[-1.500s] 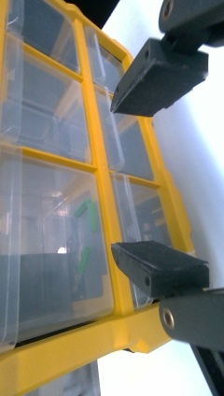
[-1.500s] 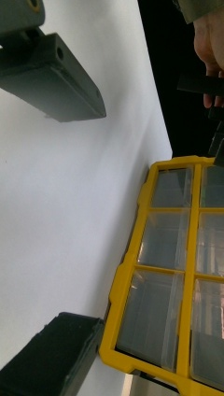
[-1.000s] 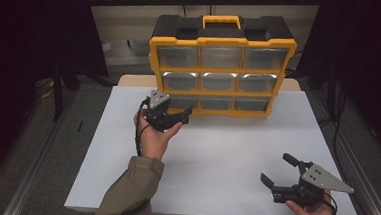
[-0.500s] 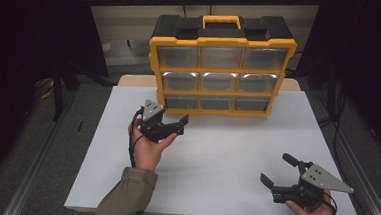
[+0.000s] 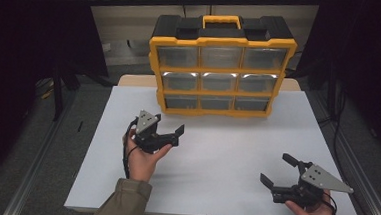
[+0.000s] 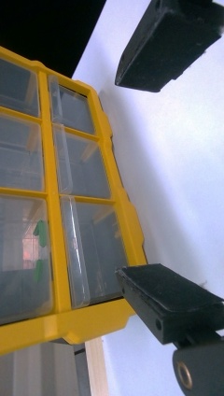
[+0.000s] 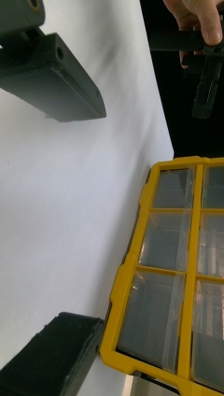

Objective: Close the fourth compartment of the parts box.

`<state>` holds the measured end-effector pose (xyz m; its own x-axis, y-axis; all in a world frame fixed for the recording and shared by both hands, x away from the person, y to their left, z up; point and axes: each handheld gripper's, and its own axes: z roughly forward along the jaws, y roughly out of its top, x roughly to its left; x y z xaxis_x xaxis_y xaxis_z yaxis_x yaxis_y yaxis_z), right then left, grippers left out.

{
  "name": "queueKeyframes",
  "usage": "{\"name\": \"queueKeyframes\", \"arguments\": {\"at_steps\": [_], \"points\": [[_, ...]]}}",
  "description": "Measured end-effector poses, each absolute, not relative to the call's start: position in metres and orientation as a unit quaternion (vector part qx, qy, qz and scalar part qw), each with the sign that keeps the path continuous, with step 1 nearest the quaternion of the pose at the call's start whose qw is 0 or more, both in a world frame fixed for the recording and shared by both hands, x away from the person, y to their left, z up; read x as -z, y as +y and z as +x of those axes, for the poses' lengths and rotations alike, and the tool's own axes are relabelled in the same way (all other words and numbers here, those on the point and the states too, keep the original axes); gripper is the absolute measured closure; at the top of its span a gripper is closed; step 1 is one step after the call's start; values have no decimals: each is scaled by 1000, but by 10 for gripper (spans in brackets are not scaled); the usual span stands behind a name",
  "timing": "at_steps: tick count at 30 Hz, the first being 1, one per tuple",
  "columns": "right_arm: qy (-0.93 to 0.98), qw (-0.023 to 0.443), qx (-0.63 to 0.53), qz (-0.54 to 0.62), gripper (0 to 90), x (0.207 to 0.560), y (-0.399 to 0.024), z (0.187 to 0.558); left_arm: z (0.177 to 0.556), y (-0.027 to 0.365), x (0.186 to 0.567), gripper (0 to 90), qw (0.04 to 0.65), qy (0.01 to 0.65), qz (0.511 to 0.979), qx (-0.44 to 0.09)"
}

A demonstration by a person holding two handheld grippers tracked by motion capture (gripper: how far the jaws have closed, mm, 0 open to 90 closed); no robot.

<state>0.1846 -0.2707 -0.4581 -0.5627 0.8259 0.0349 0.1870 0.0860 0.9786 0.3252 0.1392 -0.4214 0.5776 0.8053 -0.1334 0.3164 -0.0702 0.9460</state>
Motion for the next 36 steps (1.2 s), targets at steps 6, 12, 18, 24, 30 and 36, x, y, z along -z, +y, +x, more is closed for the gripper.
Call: {"name": "queueKeyframes", "arguments": {"at_steps": [6,12,18,24,30,36], "points": [[679,283,-566,373,15,458,-271,185,318,150,427,59,555,401,695,-218],[679,283,-565,373,15,458,-271,185,311,164,431,48,559,401,693,-218],[681,284,-564,369,15,458,-272,184,305,173,435,38,563,396,693,-215],[679,286,-565,371,15,457,-271,184,298,181,437,29,564,383,699,-218],[681,284,-565,370,15,457,-271,184,291,191,439,26,560,383,700,-223],[679,283,-565,373,15,457,-270,184,284,207,442,20,555,388,698,-231]]}}
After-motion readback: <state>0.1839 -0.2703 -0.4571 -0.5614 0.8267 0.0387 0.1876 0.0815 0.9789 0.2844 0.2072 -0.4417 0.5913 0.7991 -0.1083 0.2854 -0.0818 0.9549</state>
